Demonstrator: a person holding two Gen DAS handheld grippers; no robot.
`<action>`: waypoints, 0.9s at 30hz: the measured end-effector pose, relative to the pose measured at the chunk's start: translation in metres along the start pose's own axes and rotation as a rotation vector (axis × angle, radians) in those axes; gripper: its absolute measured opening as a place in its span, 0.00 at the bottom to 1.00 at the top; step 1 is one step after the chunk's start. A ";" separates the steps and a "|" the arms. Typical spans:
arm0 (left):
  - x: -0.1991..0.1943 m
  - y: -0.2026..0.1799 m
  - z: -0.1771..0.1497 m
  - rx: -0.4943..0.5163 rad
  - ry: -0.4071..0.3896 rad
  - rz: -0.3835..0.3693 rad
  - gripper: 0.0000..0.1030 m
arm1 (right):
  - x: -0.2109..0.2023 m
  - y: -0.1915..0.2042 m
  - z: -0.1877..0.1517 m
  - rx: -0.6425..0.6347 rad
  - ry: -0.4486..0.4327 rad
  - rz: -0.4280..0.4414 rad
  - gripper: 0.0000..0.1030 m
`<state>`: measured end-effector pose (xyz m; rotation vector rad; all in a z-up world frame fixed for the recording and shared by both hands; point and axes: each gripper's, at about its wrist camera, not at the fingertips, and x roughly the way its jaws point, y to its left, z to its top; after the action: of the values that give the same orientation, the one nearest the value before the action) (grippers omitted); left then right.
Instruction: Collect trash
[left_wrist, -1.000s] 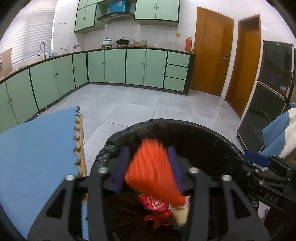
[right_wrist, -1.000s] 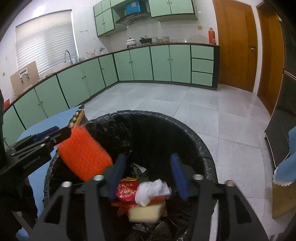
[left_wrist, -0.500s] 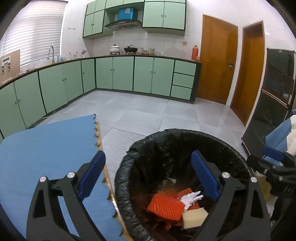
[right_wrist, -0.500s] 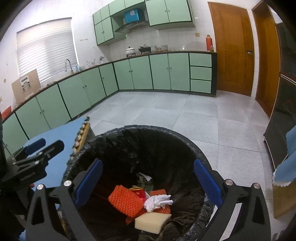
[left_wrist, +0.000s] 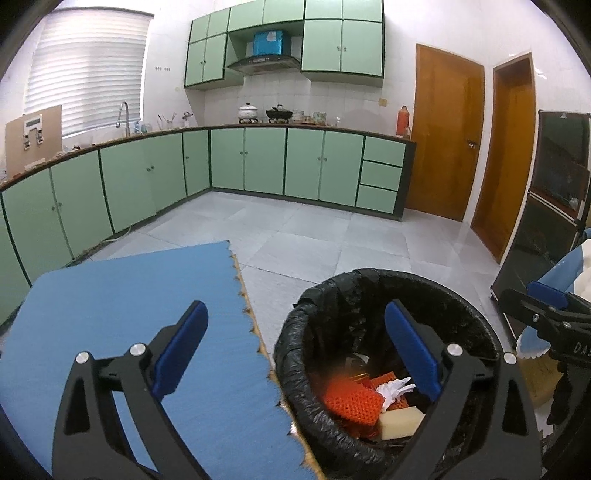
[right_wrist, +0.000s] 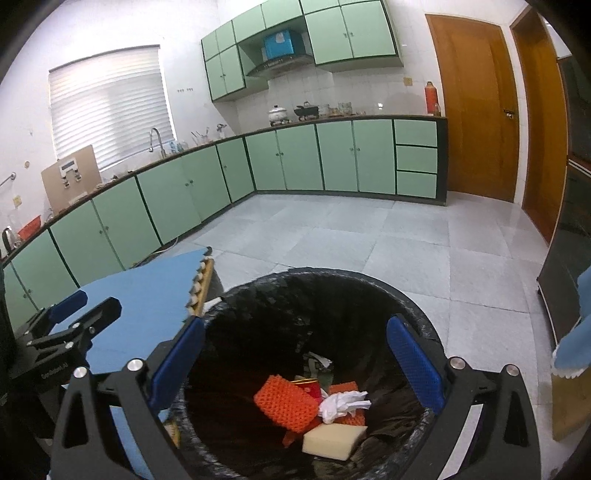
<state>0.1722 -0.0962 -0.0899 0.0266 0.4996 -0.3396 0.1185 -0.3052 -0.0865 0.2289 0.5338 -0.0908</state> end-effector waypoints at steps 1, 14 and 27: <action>-0.005 0.001 0.001 0.001 -0.003 0.006 0.91 | -0.004 0.004 0.001 0.000 -0.004 0.005 0.94; -0.059 0.011 0.004 -0.009 -0.020 0.038 0.92 | -0.040 0.044 0.006 -0.067 -0.021 0.042 0.94; -0.081 0.017 0.005 -0.005 -0.032 0.056 0.92 | -0.051 0.059 0.003 -0.094 -0.025 0.060 0.94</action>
<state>0.1140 -0.0553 -0.0480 0.0302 0.4672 -0.2837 0.0842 -0.2477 -0.0465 0.1521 0.5046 -0.0106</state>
